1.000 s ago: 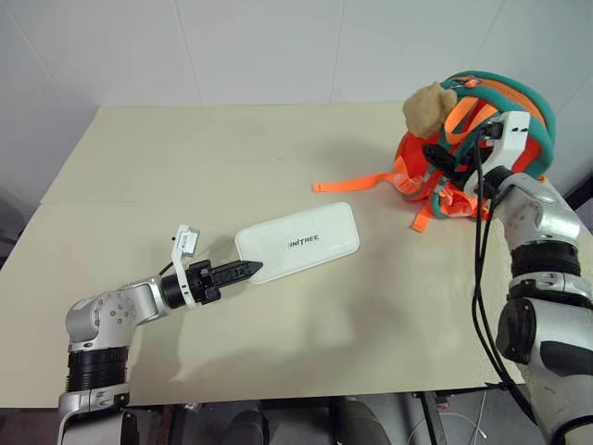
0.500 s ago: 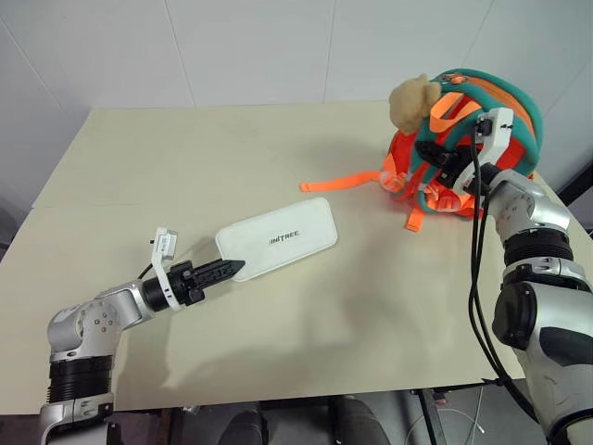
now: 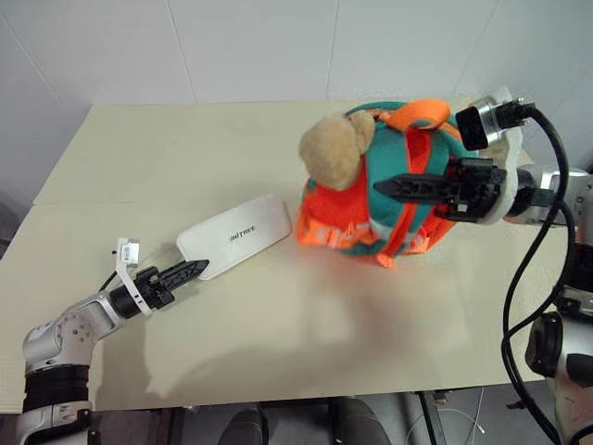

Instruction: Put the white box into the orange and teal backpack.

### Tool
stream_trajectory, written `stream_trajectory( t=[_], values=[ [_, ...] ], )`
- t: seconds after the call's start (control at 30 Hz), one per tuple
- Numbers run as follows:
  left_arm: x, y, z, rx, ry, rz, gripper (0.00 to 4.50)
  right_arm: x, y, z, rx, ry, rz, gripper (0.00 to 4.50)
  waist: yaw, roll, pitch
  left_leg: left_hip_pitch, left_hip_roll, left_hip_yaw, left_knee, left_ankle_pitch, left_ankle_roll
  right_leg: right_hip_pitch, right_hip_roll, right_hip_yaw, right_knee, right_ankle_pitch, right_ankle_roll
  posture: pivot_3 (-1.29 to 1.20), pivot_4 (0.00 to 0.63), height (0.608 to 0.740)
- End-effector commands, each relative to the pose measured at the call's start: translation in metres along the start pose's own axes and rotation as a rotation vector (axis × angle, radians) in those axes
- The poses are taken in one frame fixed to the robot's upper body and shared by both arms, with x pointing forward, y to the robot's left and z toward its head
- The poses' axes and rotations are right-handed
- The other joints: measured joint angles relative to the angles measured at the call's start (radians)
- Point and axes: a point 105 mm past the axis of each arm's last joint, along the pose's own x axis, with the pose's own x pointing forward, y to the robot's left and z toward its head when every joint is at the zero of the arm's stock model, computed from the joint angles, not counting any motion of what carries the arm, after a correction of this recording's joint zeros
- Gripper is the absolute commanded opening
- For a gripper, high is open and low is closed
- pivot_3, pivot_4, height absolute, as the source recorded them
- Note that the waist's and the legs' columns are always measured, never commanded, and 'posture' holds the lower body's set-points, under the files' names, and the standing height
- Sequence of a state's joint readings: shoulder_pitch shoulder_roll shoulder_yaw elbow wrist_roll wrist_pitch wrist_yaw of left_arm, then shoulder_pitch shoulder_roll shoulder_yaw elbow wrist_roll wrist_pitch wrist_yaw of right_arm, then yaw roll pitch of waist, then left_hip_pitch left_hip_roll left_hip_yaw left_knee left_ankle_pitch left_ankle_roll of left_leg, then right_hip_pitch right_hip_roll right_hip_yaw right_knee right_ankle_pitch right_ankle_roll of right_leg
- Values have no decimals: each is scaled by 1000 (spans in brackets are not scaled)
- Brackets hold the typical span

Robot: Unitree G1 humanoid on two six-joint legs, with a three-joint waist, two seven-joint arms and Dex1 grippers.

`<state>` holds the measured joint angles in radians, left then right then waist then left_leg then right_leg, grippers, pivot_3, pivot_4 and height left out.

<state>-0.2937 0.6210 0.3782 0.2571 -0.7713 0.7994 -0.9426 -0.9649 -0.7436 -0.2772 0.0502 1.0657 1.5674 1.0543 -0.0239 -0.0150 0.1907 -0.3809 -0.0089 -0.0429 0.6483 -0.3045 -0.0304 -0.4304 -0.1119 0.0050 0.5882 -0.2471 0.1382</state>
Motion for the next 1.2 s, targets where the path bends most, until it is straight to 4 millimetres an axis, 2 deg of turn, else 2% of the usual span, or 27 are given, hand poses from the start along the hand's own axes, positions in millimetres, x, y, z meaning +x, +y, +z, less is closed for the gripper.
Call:
stream_trajectory(
  t=[0.03, 0.1, 0.3, 0.37, 0.5, 0.7, 0.8, 0.9, 1.07, 1.2],
  values=[
    [-16, 4, 6, 35, -46, 41, 1291, -14, 26, -2, -17, 34, 39, 549, 1, 0, 0, 0, 0, 0, 0, 0, 0, 0, 0, 0, 0, 0, 0, 0, 150, 740],
    [-20, 2, 5, 45, -62, 37, 1291, -21, 28, -10, 21, 67, 19, 549, 3, 0, 0, 0, 0, 0, 0, -1, 1, 0, 0, 0, -1, 0, 0, 0, 150, 740],
    [-23, -16, 12, 119, -108, -5, 1291, -32, 6, -19, 99, 38, -82, 549, 5, -1, -1, 0, 0, 3, 2, -3, 3, 0, 0, 0, -1, 0, 0, 0, 150, 740],
    [-24, -26, 19, 138, -130, -29, 1291, -34, -2, -25, 120, 40, -108, 549, 7, -1, -1, 0, 0, 3, 2, -3, 3, 0, 0, 0, -1, 0, 0, 0, 150, 740],
    [-26, -59, 38, 189, -188, -122, 1291, -29, -12, -41, 128, 73, -115, 549, 18, -1, -1, -1, 1, 3, 3, -3, 3, 0, 0, 0, -1, 0, 1, 0, 150, 740],
    [-34, -96, 60, 276, -222, -188, 1291, -25, -25, -52, 138, 78, -111, 549, 20, -2, -1, -1, 1, 3, 4, -3, 3, 1, 1, 0, -1, 0, 1, 0, 150, 740],
    [-33, -114, 67, 308, -214, -235, 1291, -26, -31, -55, 141, 84, -119, 549, 20, -2, -1, 0, 1, 3, 5, -3, 3, 1, 2, 0, 0, 1, 0, 0, 150, 740],
    [-28, -127, 66, 317, -177, -292, 1291, -26, -36, -56, 141, 91, -127, 549, 21, -2, -1, 2, 2, 3, 5, -3, 3, 3, 2, 0, -1, 0, -1, 0, 150, 740],
    [-17, -139, 64, 331, -92, -382, 1291, -25, -41, -58, 138, 100, -133, 549, 21, -2, -1, 4, 2, 4, 5, -3, 3, 4, 3, 1, -1, 0, -2, 0, 150, 740],
    [-11, -136, 67, 367, -37, -406, 1291, -23, -41, -58, 136, 102, -130, 549, 20, -2, -1, 5, 3, 4, 5, -3, 3, 4, 4, 1, 0, -1, -3, 0, 150, 740]
  ],
)
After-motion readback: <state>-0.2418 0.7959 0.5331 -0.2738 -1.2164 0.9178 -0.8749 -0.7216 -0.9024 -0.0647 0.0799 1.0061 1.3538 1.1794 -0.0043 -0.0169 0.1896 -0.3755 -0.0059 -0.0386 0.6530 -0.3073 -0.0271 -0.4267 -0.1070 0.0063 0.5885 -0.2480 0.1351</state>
